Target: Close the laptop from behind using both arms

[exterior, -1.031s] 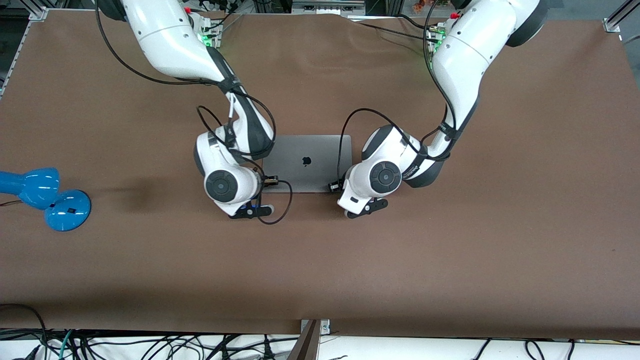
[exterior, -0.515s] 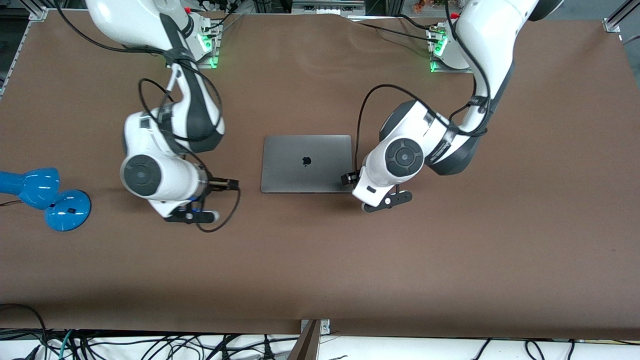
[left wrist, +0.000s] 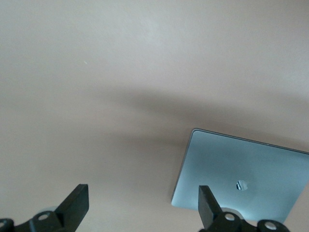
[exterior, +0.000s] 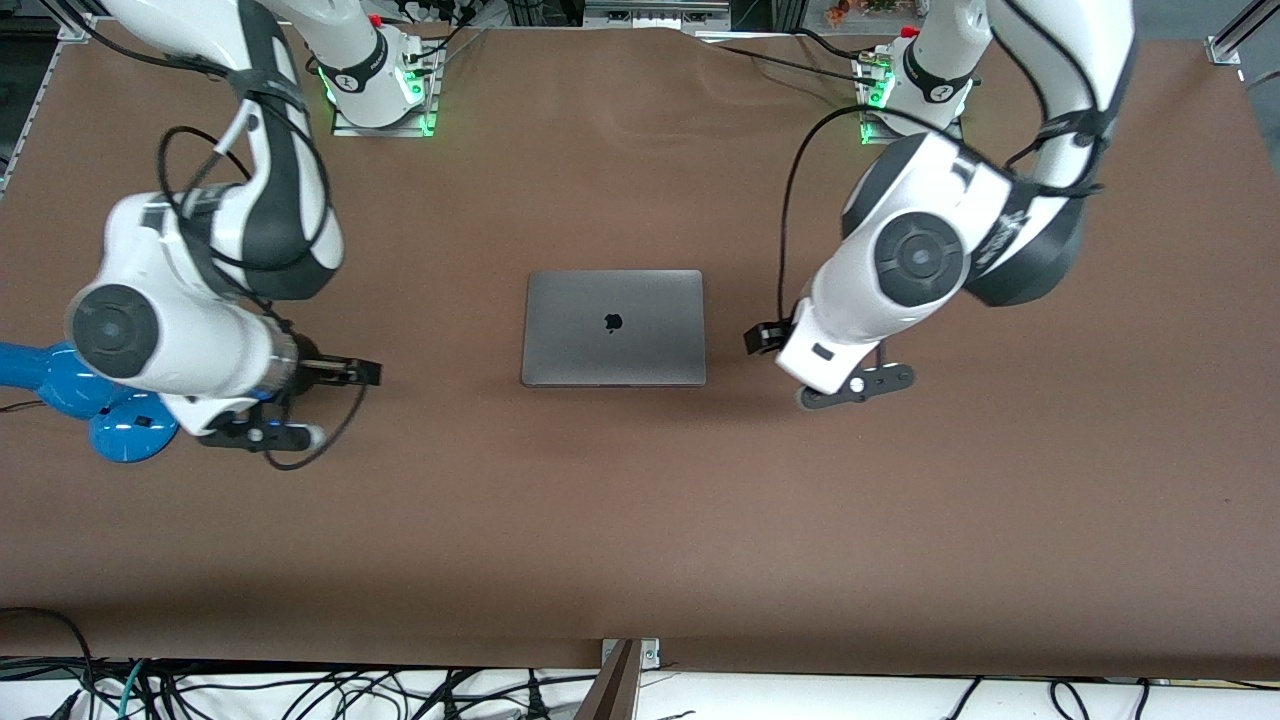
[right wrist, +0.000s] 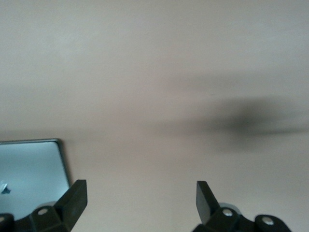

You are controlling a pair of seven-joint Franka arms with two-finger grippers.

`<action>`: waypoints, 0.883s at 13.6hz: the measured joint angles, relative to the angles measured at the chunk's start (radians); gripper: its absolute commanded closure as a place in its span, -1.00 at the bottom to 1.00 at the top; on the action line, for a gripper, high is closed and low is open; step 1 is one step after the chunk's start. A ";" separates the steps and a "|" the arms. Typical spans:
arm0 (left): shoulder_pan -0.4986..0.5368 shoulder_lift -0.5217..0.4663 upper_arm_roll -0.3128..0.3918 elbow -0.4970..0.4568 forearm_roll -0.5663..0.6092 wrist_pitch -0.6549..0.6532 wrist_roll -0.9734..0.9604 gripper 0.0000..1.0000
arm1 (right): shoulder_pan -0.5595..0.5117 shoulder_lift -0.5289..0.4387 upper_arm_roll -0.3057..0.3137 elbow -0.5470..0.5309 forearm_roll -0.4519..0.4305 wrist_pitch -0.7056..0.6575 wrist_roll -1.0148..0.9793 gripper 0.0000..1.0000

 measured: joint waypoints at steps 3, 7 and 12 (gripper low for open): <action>0.048 -0.070 0.002 -0.001 0.000 -0.056 0.085 -1.00 | -0.120 -0.108 0.047 -0.025 -0.072 -0.008 -0.014 -1.00; 0.078 -0.180 0.004 -0.006 0.059 -0.157 0.169 -1.00 | -0.314 -0.302 0.225 -0.124 -0.192 -0.027 -0.060 -1.00; 0.125 -0.347 0.020 -0.125 0.065 -0.174 0.294 -1.00 | -0.441 -0.507 0.315 -0.243 -0.220 -0.110 -0.071 -1.00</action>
